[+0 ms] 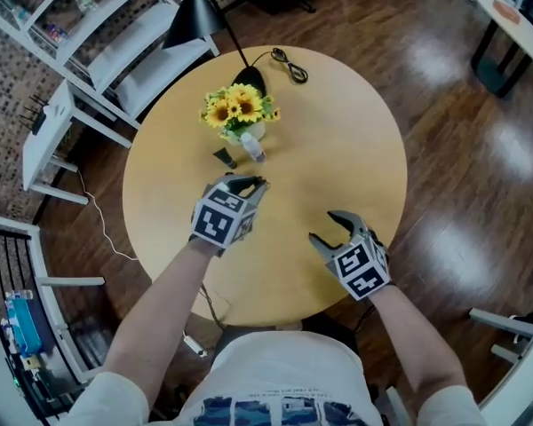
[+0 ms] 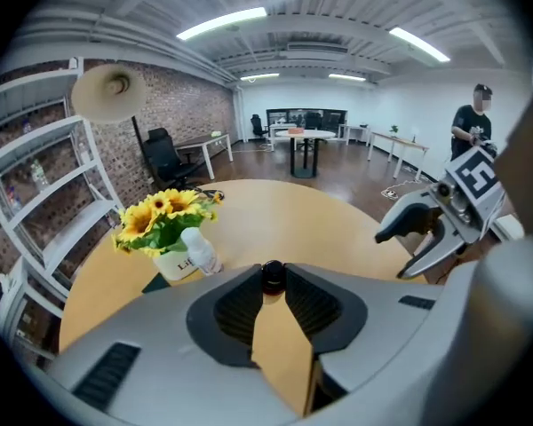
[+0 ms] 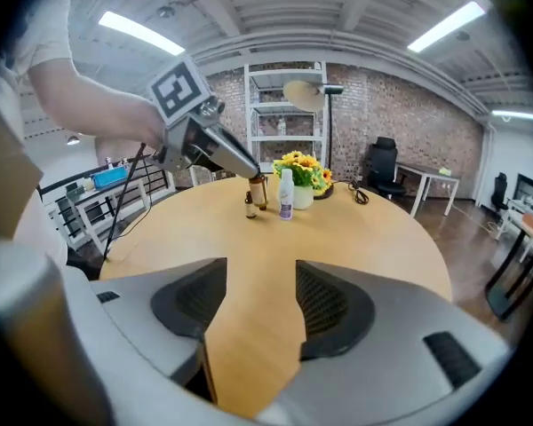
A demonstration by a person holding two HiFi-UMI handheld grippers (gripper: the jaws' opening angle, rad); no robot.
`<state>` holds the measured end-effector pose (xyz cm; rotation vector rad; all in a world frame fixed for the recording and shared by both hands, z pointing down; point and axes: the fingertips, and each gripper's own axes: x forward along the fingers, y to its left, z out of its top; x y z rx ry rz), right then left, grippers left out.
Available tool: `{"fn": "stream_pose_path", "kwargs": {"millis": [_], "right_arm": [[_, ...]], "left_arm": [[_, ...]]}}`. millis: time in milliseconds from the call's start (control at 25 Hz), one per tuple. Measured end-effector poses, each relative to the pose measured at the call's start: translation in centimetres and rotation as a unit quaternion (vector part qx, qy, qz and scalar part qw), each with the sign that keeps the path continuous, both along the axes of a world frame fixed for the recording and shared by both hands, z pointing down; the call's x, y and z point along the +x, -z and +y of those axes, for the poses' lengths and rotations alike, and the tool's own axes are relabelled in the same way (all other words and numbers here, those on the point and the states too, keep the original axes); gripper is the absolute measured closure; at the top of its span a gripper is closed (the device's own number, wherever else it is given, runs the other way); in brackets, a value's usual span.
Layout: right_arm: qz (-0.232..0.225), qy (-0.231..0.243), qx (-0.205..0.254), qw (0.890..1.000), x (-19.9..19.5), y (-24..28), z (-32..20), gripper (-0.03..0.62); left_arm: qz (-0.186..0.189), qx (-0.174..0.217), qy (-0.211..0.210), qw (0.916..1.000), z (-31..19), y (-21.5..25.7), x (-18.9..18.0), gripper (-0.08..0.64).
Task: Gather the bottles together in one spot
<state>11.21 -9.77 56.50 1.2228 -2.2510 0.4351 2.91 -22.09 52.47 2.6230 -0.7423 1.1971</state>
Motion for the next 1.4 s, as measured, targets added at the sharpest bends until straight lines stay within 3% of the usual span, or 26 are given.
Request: {"fn": "stream_pose_path", "kwargs": {"millis": [120, 320, 800, 1000, 1080, 1120, 1240, 1400], "right_arm": [[-0.011, -0.018, -0.014, 1.0, 1.7, -0.8, 1.5, 0.319], [-0.038, -0.053, -0.025, 0.998, 3.1, -1.1, 3.1, 0.308], [-0.055, -0.07, -0.057, 0.994, 2.9, -2.5, 4.9, 0.308], [-0.052, -0.064, -0.054, 0.995, 2.8, -2.5, 4.7, 0.308], [-0.05, -0.058, -0.052, 0.996, 2.5, -2.5, 4.6, 0.308], [-0.05, -0.054, -0.05, 0.996, 2.4, -2.4, 4.5, 0.308], [-0.048, -0.045, -0.044, 0.997, 2.2, -1.8, 4.4, 0.308], [-0.047, -0.047, -0.027, 0.997, 1.5, -1.2, 4.1, 0.308]], "left_arm": [[-0.018, -0.016, 0.027, 0.9993, -2.4, -2.6, -0.8, 0.476], [-0.044, -0.031, 0.039, 0.9978, -5.0, -6.7, -0.9, 0.476], [-0.035, -0.059, 0.051, 0.9963, -6.9, -10.2, -0.3, 0.474], [-0.042, -0.04, 0.047, 0.9972, -7.0, -10.1, -0.3, 0.453], [-0.039, -0.034, 0.043, 0.9977, -6.8, -9.8, -0.3, 0.341], [-0.039, -0.029, 0.041, 0.998, -6.7, -9.4, -0.4, 0.331], [-0.034, -0.007, 0.047, 0.9983, -5.9, -7.4, -1.3, 0.33], [0.007, 0.011, 0.086, 0.9962, -2.7, -3.0, -3.8, 0.332]]}}
